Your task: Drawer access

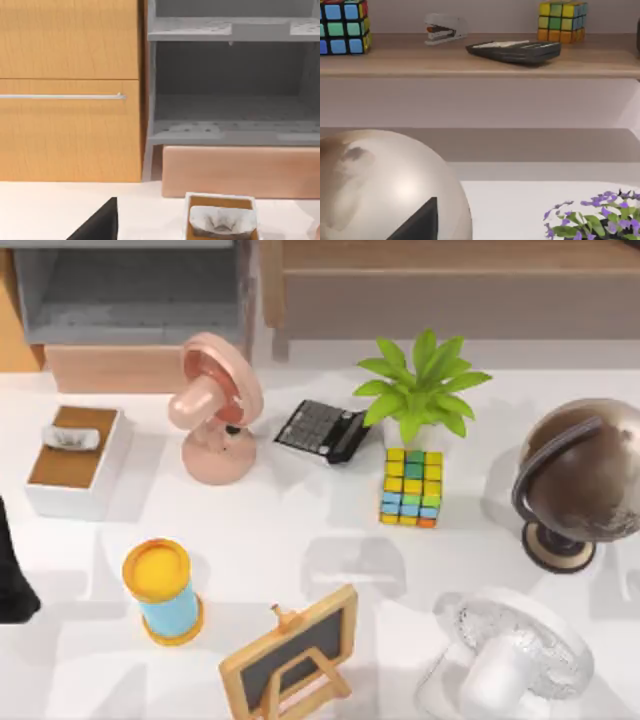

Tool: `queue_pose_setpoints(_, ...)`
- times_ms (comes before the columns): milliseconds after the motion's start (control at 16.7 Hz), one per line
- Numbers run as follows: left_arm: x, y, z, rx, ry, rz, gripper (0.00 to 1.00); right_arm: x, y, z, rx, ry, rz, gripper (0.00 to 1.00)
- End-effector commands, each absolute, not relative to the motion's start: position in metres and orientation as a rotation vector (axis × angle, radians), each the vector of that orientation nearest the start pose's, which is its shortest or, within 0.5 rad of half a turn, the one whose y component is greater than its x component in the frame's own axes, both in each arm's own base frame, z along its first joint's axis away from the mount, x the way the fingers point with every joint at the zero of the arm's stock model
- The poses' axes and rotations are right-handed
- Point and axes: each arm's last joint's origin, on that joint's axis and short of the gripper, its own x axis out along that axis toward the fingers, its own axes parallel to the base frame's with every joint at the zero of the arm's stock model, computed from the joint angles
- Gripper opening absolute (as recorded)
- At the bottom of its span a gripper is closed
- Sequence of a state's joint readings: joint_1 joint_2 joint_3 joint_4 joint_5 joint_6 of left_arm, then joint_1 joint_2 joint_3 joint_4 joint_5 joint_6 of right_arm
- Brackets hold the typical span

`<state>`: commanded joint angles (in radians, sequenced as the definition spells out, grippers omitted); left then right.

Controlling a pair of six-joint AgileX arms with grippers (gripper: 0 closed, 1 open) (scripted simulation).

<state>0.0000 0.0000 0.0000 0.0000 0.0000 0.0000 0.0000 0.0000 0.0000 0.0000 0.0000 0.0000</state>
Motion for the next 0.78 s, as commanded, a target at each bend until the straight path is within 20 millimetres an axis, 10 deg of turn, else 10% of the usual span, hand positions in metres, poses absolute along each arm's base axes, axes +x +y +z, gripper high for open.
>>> queue_pose_setpoints(420, 0.111, -0.01, 0.199, -0.004, -0.039, 0.003, 1.0, 0.106, -0.001, 0.16, 0.0, 0.0, 0.0, 1.0)
queue_pose_setpoints(780, 0.153, -0.042, 0.259, -0.003, -0.005, -0.002, 1.0, 0.106, -0.001, 0.16, 0.0, 0.0, 0.0, 1.0)
